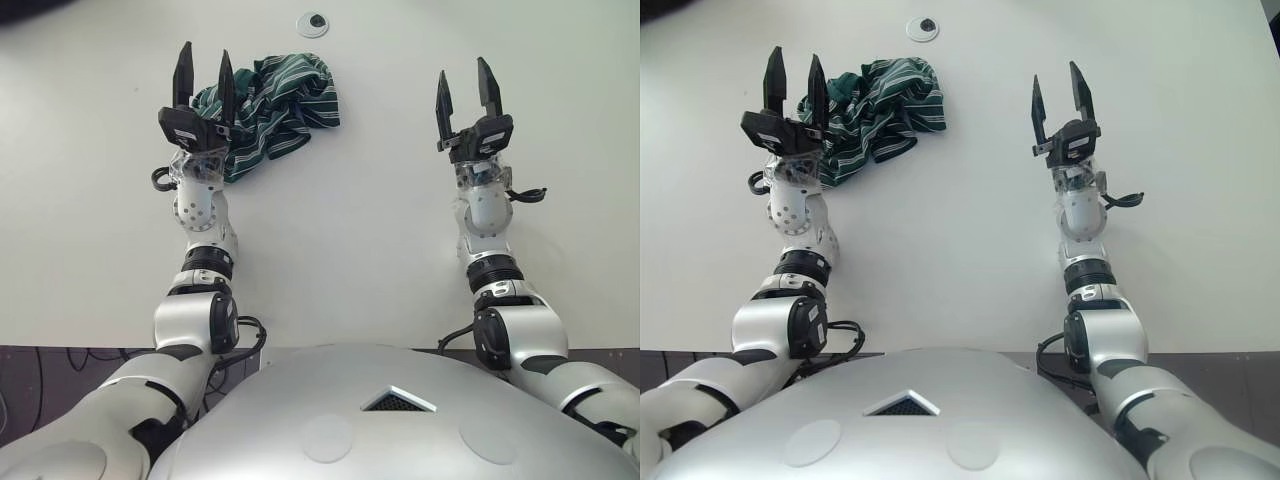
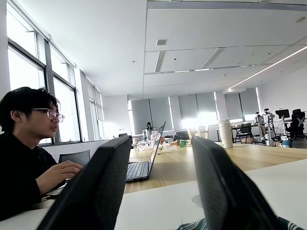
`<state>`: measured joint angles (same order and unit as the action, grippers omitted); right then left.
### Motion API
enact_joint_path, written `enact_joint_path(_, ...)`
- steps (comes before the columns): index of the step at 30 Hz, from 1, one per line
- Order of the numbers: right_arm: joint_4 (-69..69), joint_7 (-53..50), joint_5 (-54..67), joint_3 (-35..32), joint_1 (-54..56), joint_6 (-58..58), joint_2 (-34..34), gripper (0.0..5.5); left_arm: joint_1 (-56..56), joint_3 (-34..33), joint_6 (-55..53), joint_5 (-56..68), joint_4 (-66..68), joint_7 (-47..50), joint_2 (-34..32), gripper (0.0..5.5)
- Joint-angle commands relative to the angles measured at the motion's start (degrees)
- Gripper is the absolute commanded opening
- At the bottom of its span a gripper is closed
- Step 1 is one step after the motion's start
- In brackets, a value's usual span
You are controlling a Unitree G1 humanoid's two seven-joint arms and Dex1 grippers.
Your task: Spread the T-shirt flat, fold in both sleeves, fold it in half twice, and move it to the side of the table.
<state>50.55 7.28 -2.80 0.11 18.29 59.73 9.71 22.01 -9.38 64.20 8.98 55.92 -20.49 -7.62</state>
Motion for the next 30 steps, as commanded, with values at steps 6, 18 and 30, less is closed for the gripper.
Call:
enact_joint_path(6,1.7,0.5,-0.4,0.3,-1.6,-1.0,-0.6,2.40,-1.7,-0.2,-1.1,1.6,0.6,-1.1,1.3,2.22)
enact_joint_path(18,1.4,0.5,-0.4,0.4,-1.7,-1.0,-0.6,2.40,-1.9,-0.3,-1.5,1.4,0.4,-1.4,1.1,2.22)
enact_joint_path(30,0.7,0.6,-0.2,0.4,-2.0,-1.0,-0.7,2.40,-1.5,-0.7,-2.5,0.9,0.8,-0.3,1.3,2.22)
